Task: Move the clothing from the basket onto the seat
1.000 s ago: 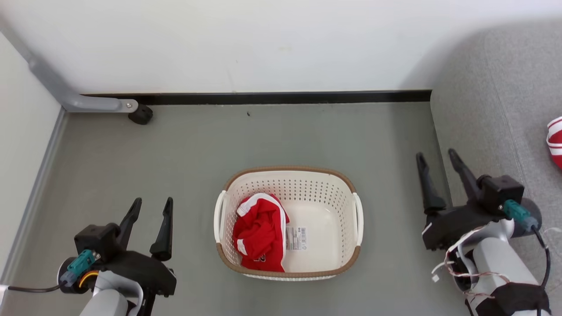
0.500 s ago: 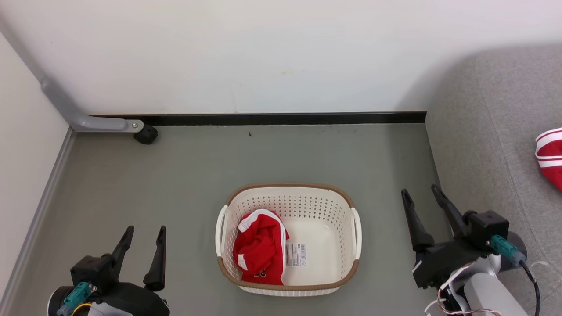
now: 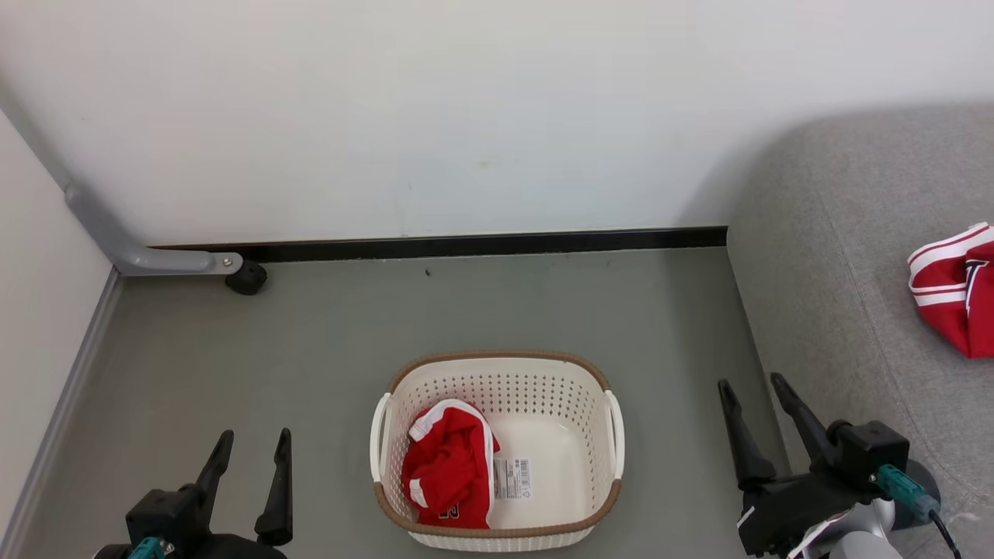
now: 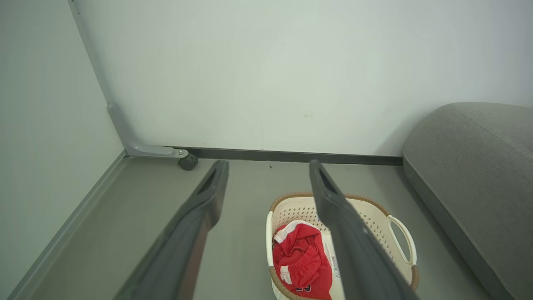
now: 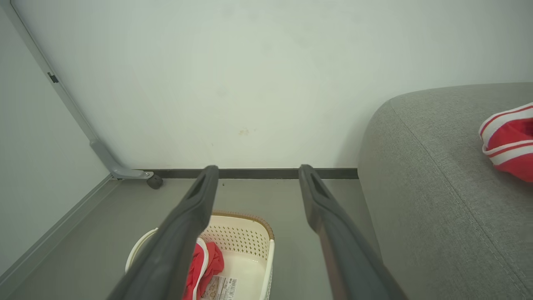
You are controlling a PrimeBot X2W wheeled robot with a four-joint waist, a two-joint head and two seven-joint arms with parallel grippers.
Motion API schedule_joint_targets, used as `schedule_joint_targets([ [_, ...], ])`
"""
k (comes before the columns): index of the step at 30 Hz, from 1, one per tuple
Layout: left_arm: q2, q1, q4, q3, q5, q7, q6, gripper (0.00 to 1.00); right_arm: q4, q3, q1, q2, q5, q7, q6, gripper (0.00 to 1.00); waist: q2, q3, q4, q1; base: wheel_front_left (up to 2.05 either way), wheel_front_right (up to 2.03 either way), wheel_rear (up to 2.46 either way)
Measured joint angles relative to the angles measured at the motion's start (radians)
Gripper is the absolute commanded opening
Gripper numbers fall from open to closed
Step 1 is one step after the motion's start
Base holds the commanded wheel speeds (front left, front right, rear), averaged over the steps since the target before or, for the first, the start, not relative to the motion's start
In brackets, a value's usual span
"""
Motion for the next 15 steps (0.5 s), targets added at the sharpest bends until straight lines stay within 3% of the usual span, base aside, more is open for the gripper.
schedule_joint_targets([
  [10,-0.024,0.033,-0.037,0.044,0.020,0.000,0.017,1.00,-0.052,-0.023,0.032,0.002,0.007,0.000,-0.034,1.00,0.0000,-0.016,-0.009,0.0000,0.00,0.00,0.00],
  [15,-0.033,0.035,-0.049,0.062,0.042,0.000,0.017,1.00,-0.063,-0.022,0.043,0.002,0.007,0.000,-0.035,1.00,-0.0001,-0.016,-0.008,0.0001,0.00,0.00,0.00],
])
